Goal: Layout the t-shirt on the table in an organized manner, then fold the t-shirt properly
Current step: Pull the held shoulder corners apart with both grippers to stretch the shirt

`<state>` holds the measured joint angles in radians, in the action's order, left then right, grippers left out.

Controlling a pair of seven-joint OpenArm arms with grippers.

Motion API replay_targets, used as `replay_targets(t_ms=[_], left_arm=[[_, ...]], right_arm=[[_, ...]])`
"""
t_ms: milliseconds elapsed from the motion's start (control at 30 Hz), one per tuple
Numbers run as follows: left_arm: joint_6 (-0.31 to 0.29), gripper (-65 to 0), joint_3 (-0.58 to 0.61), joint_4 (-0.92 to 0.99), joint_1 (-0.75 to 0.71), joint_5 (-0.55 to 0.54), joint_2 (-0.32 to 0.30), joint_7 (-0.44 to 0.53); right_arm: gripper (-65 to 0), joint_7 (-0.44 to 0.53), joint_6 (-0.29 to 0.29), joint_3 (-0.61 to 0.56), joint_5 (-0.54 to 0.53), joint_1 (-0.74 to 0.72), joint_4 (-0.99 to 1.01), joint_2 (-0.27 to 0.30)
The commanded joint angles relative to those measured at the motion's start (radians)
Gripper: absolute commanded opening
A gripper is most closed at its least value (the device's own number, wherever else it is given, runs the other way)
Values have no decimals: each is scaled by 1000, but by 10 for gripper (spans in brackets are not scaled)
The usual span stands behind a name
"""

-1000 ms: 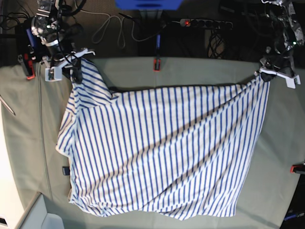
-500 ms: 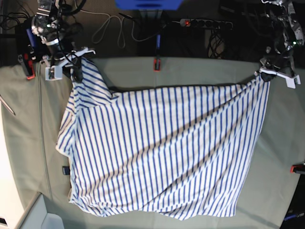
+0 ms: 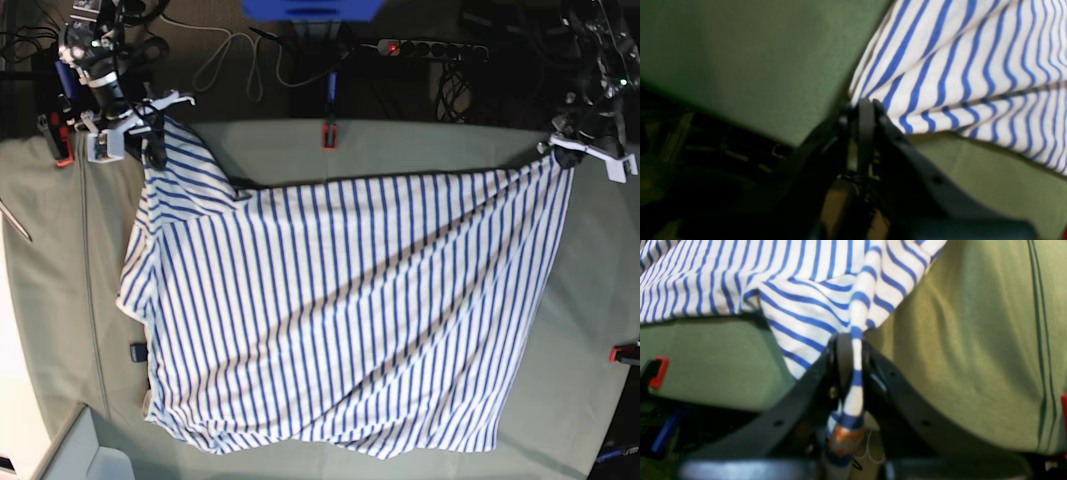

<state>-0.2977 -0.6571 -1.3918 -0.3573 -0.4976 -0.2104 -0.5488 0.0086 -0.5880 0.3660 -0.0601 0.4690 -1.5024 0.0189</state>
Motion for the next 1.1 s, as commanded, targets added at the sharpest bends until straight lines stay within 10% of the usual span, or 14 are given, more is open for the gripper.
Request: replay_targets(t_ms=[0, 500, 1067], left_arm=[[-2, -648, -10, -41, -12, -8, -13, 17], [-2, -648, -8, -199, -55, -9, -8, 11], [-2, -648, 0, -142, -33, 3, 18, 9]], right_arm=[[-650, 27, 0, 18, -19, 9, -30, 6], [-650, 27, -110, 199, -74, 30, -123, -32], [-650, 26, -110, 259, -99, 24, -85, -30]])
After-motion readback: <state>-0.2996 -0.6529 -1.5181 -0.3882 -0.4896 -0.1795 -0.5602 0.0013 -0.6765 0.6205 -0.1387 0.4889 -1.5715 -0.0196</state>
